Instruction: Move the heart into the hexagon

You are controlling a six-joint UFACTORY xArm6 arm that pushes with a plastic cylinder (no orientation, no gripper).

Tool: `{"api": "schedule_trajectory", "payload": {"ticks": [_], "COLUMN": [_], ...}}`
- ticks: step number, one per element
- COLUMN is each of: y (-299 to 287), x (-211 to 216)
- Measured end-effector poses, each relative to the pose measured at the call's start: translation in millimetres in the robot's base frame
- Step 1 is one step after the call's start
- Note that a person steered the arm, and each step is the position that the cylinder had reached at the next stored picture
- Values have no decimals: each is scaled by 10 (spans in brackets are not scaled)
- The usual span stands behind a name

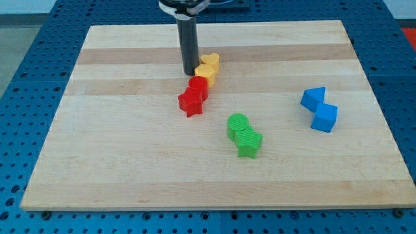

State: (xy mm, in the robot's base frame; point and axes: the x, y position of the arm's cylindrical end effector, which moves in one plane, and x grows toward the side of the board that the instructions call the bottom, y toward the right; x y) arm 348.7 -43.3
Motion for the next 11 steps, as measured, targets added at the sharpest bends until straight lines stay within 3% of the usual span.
{"api": "schedule_trajectory", "payload": {"ticks": [3,5,6,7,11], "y": [108,37,412,534,534], "x": [-95,-724,-878,-816,259]}}
